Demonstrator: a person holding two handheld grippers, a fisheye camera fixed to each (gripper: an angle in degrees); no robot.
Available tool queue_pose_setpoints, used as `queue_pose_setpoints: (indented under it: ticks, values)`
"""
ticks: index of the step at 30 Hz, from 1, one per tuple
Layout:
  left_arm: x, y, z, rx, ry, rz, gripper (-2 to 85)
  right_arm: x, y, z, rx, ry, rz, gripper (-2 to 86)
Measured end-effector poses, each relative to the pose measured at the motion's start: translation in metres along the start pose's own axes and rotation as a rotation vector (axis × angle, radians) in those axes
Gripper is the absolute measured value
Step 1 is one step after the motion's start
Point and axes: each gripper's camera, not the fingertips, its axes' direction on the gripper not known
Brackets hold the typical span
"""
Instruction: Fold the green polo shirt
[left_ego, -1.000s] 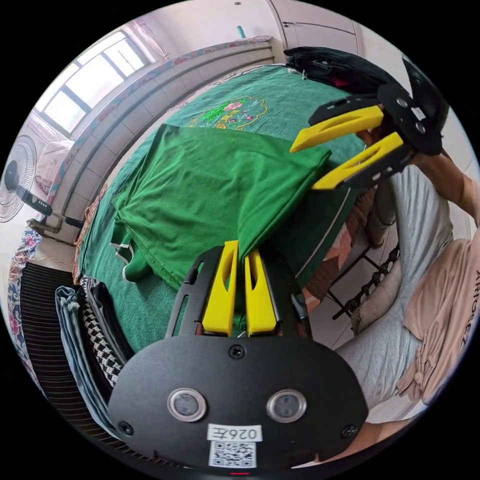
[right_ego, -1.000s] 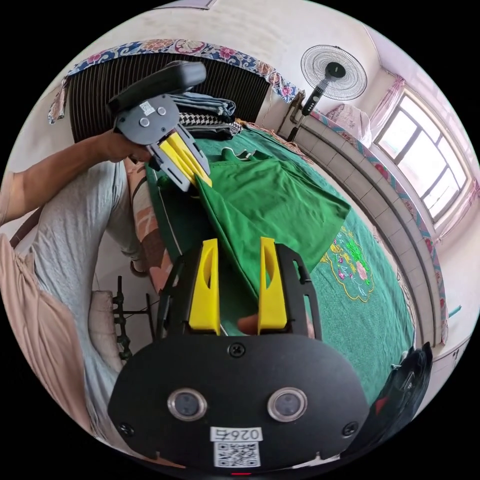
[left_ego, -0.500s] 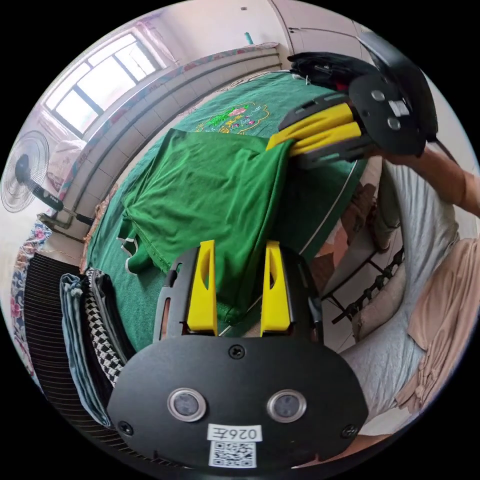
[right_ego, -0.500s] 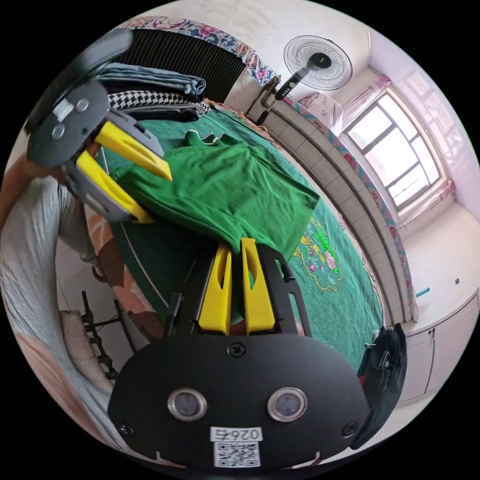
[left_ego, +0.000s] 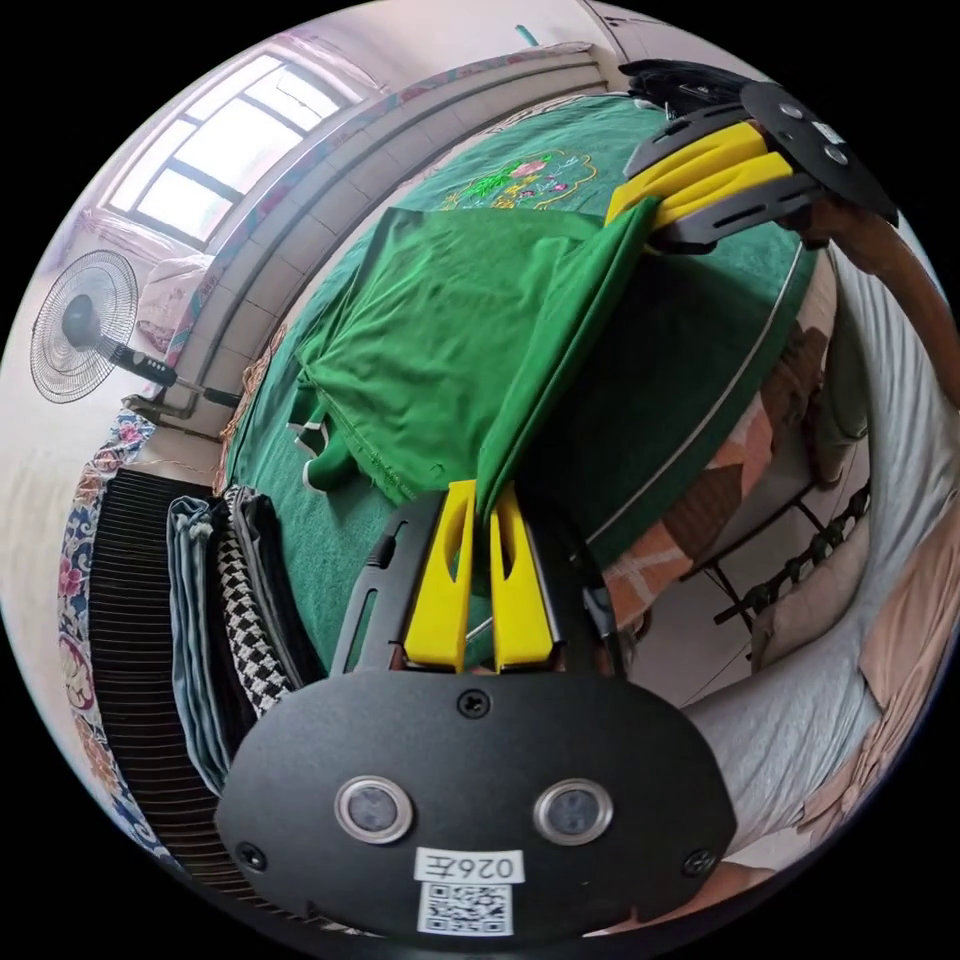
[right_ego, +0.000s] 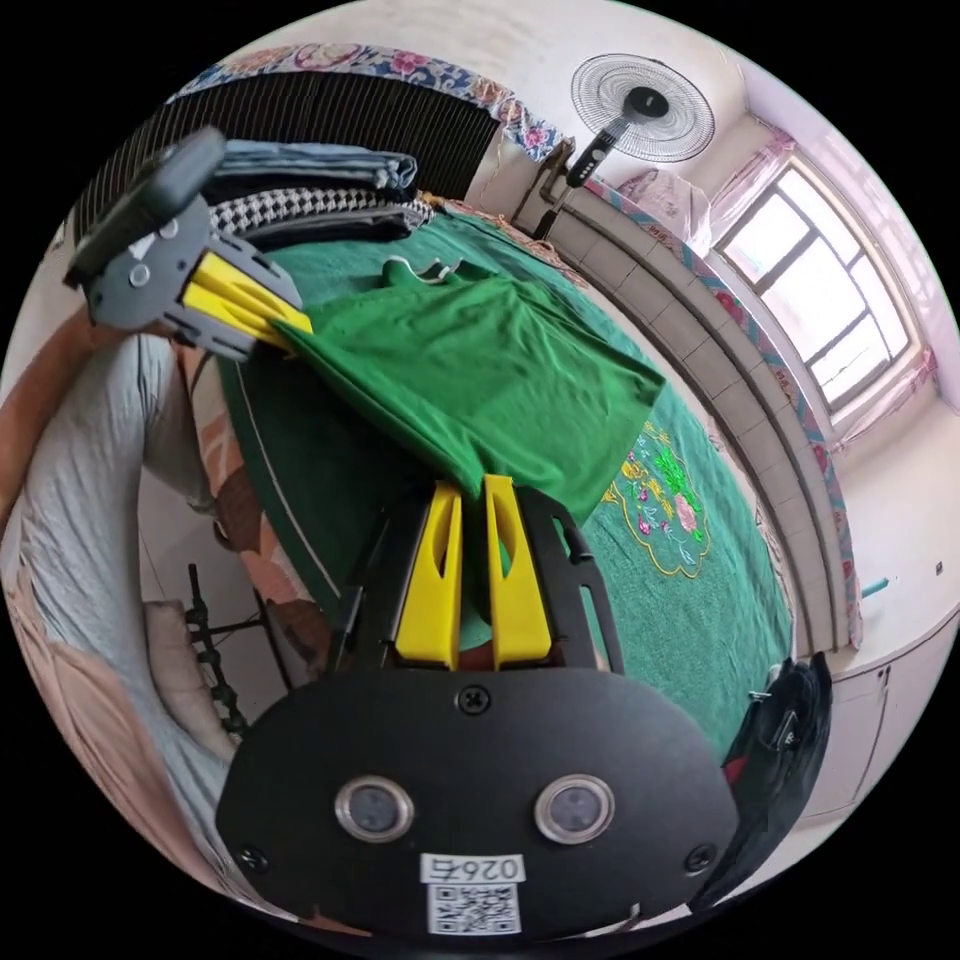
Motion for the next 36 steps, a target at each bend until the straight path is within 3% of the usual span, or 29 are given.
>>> queue_pose_setpoints:
  ticks: [6,11,14,17,21,26,36]
  values:
    - [0.039,0.007,-0.012,0.012,-0.042,0.093,0.2,-0.029,0.015,0.002,-0.06,-0.004,-0.12,-1.1]
    - [0.08,0.026,-0.035,0.047,-0.016,0.185,0.1,-0.038,0.036,-0.035,-0.074,-0.128,-0.172,-1.2]
    - [0.128,0.049,-0.061,0.043,-0.126,0.348,0.1,-0.05,0.056,-0.073,-0.022,-0.206,-0.202,-1.2]
    - [0.15,0.066,-0.096,0.069,-0.257,0.445,0.1,-0.068,0.067,-0.115,0.044,-0.162,-0.282,-1.2]
    - [0.11,0.05,-0.126,0.125,-0.274,0.451,0.0,-0.065,0.043,-0.139,0.054,-0.051,-0.341,-1.2]
    - [0.035,-0.023,-0.094,0.088,-0.283,0.484,0.0,0.001,-0.048,-0.112,-0.017,0.024,-0.343,-1.2]
    - [-0.102,-0.18,0.105,-0.082,-0.088,0.493,0.4,0.143,-0.225,0.055,-0.332,-0.101,-0.331,-1.1]
